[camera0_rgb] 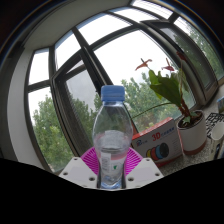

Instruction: Pour water

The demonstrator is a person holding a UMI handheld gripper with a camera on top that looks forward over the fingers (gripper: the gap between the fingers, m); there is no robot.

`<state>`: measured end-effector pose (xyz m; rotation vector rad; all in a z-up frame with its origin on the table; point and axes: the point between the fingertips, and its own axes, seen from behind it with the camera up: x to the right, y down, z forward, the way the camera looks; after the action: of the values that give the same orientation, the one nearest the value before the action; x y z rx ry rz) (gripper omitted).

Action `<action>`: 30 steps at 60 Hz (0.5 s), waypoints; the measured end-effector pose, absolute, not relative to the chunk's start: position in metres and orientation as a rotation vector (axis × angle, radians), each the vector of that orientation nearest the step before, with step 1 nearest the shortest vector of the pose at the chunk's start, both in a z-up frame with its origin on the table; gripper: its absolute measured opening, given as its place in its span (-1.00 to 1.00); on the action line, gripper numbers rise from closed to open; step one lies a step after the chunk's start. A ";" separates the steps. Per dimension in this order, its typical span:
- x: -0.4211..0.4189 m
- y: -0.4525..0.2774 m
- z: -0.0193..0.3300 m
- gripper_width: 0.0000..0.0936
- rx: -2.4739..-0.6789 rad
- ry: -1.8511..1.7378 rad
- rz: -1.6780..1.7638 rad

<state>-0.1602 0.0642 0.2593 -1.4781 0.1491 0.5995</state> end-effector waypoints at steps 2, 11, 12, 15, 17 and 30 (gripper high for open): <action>-0.158 0.055 0.278 -0.42 -1.436 0.198 0.714; -0.125 0.025 0.342 -0.42 -1.201 0.485 1.271; -0.118 0.023 0.346 -0.42 -1.169 0.517 1.330; -0.097 0.015 0.353 -0.43 -1.076 0.623 1.479; -0.081 0.016 0.353 -0.42 -1.012 0.694 1.580; 0.025 0.040 0.307 -0.42 -0.640 1.139 1.938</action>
<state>0.0253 0.0400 0.3065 -0.6397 1.1387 1.9376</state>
